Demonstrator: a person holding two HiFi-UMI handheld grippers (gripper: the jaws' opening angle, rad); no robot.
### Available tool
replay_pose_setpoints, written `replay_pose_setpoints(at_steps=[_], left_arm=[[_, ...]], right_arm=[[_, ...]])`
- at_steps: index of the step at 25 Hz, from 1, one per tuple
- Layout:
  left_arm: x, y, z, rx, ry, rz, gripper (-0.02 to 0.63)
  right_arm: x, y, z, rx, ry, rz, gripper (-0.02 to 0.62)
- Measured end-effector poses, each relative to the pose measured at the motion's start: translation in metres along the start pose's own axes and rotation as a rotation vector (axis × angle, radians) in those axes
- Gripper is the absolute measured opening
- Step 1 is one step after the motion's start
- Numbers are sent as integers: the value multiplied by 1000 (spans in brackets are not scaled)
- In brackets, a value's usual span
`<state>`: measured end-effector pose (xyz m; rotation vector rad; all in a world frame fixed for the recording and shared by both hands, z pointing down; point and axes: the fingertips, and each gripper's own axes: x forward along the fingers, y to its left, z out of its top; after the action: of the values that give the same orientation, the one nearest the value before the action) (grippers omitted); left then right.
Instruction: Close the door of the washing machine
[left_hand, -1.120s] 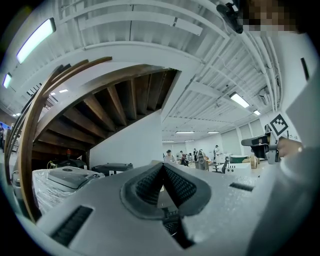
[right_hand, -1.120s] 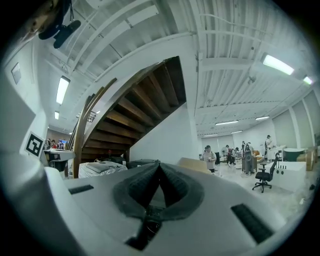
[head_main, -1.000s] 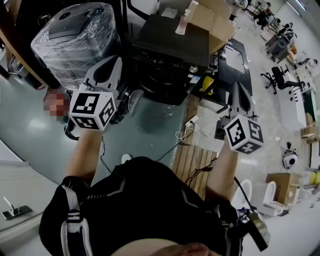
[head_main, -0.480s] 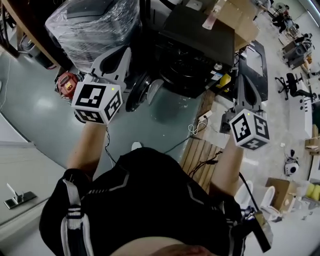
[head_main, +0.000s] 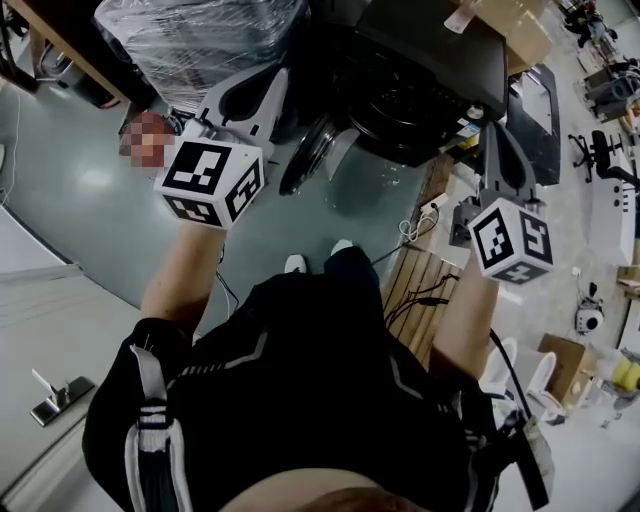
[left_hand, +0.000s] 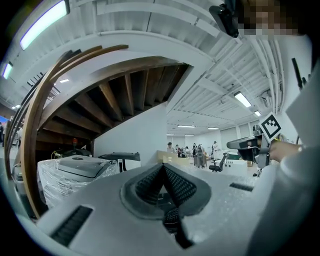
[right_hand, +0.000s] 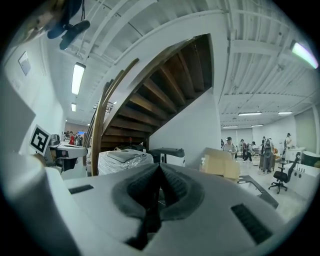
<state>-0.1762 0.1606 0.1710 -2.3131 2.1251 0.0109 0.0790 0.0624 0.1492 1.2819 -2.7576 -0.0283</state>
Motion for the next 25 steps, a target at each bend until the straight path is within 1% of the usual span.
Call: replay_pose_setpoints(at_steps=[4, 10, 13, 17, 19, 25], left_arm=[[11, 2, -2, 24, -18, -35, 3], [46, 19, -12, 36, 32, -19, 3], [71, 20, -12, 59, 46, -45, 3], [103, 23, -21, 40, 67, -64, 3], [123, 23, -24, 43, 79, -71, 3], [177, 15, -34, 104, 121, -142, 3]], right_arm=[[26, 4, -10, 30, 7, 9, 5], [81, 2, -28, 63, 40, 60, 5], [105, -6, -37, 87, 58, 63, 6], [129, -21, -44, 101, 63, 66, 6], [141, -31, -47, 102, 66, 61, 5], [169, -49, -67, 155, 84, 71, 6]])
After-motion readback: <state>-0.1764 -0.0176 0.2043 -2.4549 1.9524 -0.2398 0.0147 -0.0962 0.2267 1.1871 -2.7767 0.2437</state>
